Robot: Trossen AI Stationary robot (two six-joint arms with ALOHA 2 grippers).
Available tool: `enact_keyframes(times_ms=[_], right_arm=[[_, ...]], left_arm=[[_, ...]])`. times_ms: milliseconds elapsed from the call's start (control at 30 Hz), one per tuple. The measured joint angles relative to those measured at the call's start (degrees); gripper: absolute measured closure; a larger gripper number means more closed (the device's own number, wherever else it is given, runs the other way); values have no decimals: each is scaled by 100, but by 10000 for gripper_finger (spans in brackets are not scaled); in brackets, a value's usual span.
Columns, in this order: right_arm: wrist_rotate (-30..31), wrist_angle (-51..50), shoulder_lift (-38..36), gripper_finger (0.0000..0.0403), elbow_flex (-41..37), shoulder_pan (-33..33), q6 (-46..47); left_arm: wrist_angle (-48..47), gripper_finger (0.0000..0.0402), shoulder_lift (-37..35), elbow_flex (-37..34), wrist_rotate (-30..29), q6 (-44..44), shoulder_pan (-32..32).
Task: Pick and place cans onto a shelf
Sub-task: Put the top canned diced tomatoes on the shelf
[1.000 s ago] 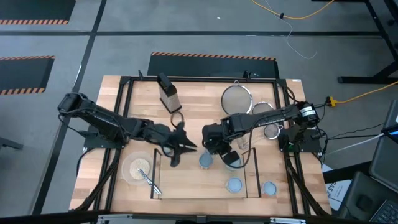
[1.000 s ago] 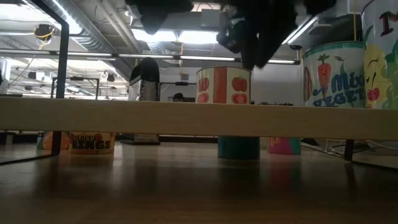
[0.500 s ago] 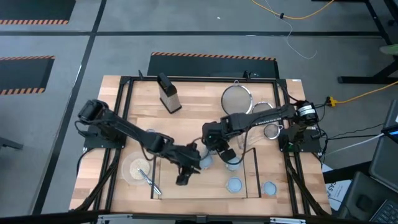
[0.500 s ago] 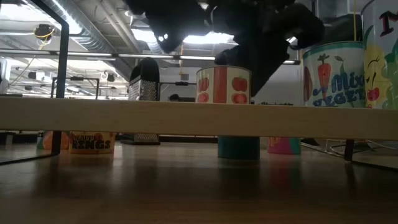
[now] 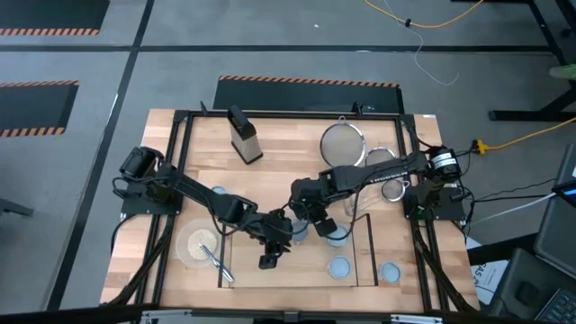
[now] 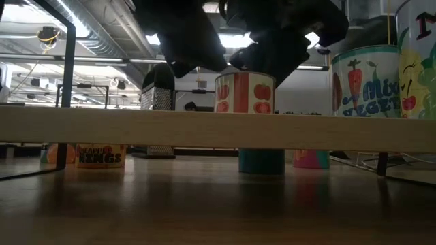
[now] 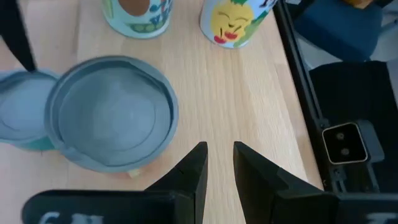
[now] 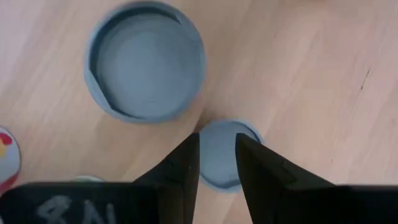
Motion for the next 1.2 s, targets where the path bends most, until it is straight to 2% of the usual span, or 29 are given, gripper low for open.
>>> enact_keyframes(times_ms=[367, 500, 667, 933, 1200], right_arm=[[-3, 69, 24, 296, -5, 107, 2], [-7, 382, 26, 296, -229, 109, 9], [-11, 391, 28, 296, -345, 107, 131], [-39, 469, 28, 296, -348, 119, 131], [-774, 407, 28, 296, -348, 175, 128]], left_arm=[[-11, 332, 0, 0, 4, 0, -2], [-46, 332, 0, 0, -43, 1, 2], [-735, 332, -2, -7, -586, -4, 31], [-629, 332, -2, -7, -847, -4, 57], [-668, 332, -2, -7, -1499, -4, 61]])
